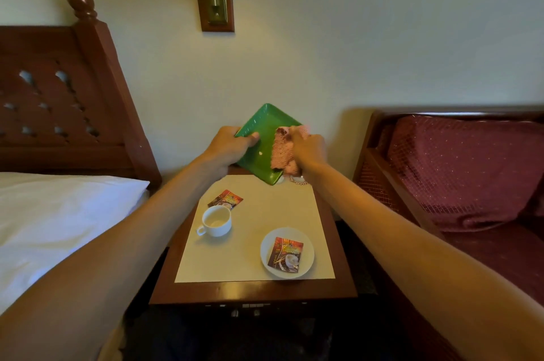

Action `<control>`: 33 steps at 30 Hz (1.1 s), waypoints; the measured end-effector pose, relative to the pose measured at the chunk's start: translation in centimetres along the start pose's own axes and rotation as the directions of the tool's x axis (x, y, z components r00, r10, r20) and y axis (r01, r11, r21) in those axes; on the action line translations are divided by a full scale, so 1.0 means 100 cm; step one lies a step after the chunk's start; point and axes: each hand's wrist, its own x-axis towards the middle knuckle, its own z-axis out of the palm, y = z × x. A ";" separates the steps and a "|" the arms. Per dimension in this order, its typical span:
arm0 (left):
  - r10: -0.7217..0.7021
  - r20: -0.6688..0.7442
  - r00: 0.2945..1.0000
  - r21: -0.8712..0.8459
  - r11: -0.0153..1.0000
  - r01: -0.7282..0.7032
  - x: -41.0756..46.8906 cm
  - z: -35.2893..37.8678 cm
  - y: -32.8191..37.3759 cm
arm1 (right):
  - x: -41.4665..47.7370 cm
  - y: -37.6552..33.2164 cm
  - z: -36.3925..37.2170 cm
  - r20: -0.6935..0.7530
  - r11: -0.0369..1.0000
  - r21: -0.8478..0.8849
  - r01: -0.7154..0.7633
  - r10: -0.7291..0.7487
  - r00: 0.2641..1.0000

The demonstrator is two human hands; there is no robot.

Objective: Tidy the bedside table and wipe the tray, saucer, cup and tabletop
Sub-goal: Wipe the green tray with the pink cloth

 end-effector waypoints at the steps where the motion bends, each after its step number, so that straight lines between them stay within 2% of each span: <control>1: 0.037 -0.091 0.995 0.000 0.999 -0.037 0.001 0.003 0.002 | -0.009 0.000 0.008 0.018 1.000 -0.016 -0.001 0.001 1.000; 3: 0.040 -0.223 0.974 -0.061 0.997 -0.054 0.003 0.006 0.011 | -0.017 -0.002 0.021 0.052 0.999 -0.043 0.031 -0.028 0.998; 4: 0.018 -0.231 0.973 -0.105 0.994 -0.043 0.002 0.006 0.015 | -0.018 -0.007 0.022 0.063 0.998 -0.055 0.041 -0.038 0.997; 6: -0.017 -0.162 0.987 -0.128 0.992 -0.004 0.000 0.004 0.019 | -0.012 -0.017 0.017 0.059 0.998 -0.046 0.050 -0.047 0.997; 9: -0.025 -0.010 1.000 -0.027 0.999 0.025 -0.009 0.000 0.018 | 0.002 -0.030 0.003 0.002 1.000 0.014 0.013 -0.013 1.000; 11: -0.016 0.011 1.000 -0.014 1.000 0.017 -0.011 0.001 0.015 | 0.004 -0.031 0.001 -0.015 0.999 0.043 0.007 -0.006 1.000; 14: -0.009 -0.103 0.995 -0.086 0.996 0.001 -0.007 0.005 0.014 | -0.006 -0.025 0.010 -0.025 1.000 -0.015 0.011 -0.012 1.000; 16: -0.004 -0.231 0.973 -0.115 0.993 -0.023 -0.003 0.006 0.015 | -0.017 -0.018 0.018 0.025 0.999 -0.043 0.020 -0.019 1.000; 18: 0.009 -0.283 0.959 -0.113 0.993 -0.043 -0.001 0.005 0.015 | -0.024 -0.015 0.020 0.074 0.997 -0.059 0.044 -0.040 0.997; 22: -0.005 -0.164 0.986 -0.159 0.987 -0.022 -0.003 0.005 0.009 | -0.019 -0.024 0.008 0.094 0.984 -0.124 0.129 -0.118 0.989; 25: -0.025 0.004 1.000 -0.131 0.991 0.025 -0.010 0.003 0.008 | -0.005 -0.034 -0.002 0.025 0.994 -0.076 0.075 -0.074 0.997; 27: -0.022 0.064 0.998 -0.091 0.995 0.028 -0.015 0.001 0.008 | 0.001 -0.038 -0.007 -0.004 0.998 -0.047 0.041 -0.041 0.999; 29: -0.013 0.022 1.000 -0.056 0.998 0.014 -0.013 0.001 0.009 | 0.000 -0.036 -0.006 -0.002 0.999 -0.032 0.019 -0.019 1.000; 33: -0.018 -0.257 0.966 -0.146 0.989 -0.020 -0.002 0.004 0.014 | -0.019 -0.022 0.014 0.089 0.997 -0.069 0.040 -0.034 0.995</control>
